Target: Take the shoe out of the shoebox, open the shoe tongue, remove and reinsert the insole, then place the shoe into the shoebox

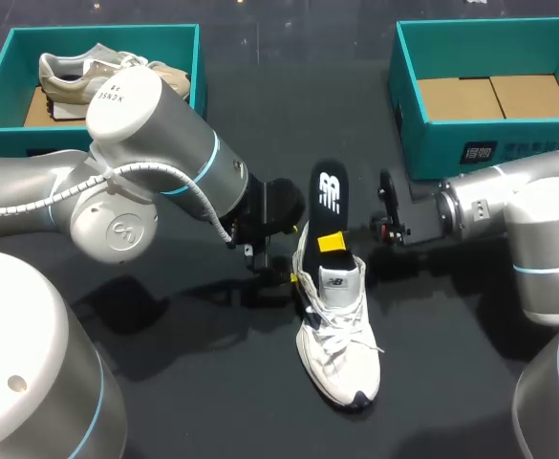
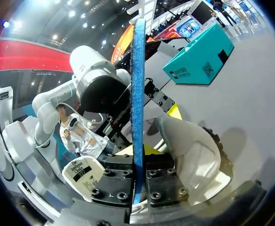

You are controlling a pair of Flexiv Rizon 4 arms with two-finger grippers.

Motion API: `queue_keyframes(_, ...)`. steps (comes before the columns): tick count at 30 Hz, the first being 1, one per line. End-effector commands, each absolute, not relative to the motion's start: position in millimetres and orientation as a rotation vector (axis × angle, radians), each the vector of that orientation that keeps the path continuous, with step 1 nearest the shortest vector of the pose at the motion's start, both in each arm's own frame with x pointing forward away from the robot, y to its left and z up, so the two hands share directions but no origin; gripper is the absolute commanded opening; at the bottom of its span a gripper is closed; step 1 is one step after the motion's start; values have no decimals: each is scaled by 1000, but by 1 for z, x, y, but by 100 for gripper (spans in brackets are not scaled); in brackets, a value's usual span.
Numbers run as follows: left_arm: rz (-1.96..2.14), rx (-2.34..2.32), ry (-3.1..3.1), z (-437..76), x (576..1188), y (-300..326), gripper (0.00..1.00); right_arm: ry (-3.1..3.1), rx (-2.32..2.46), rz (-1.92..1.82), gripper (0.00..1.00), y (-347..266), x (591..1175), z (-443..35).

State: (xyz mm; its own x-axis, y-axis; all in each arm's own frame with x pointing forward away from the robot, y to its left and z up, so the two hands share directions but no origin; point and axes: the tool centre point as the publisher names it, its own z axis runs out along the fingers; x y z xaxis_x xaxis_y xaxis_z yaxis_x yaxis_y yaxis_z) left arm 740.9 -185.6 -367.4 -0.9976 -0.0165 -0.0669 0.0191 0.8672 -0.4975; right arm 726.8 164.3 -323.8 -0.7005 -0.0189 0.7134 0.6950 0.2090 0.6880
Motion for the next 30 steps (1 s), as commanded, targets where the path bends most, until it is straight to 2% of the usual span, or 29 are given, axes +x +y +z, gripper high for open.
queue_keyframes(1,-795,4,2969,-368,741,-185,100,-1891,-655,-1546,0,165,714,-325)
queue_keyframes(15,-795,4,2969,-368,741,-185,100,-1877,-713,-1522,0,165,701,-335)
queue_keyframes(18,-795,4,2969,-368,741,-185,100,-1883,-702,-1527,27,167,704,-332)
queue_keyframes(19,-795,4,2969,-368,741,-185,100,-1889,-696,-1528,30,167,705,-330)
queue_keyframes(30,-795,4,2969,-368,741,-185,100,-1950,-619,-1533,30,174,724,-311)
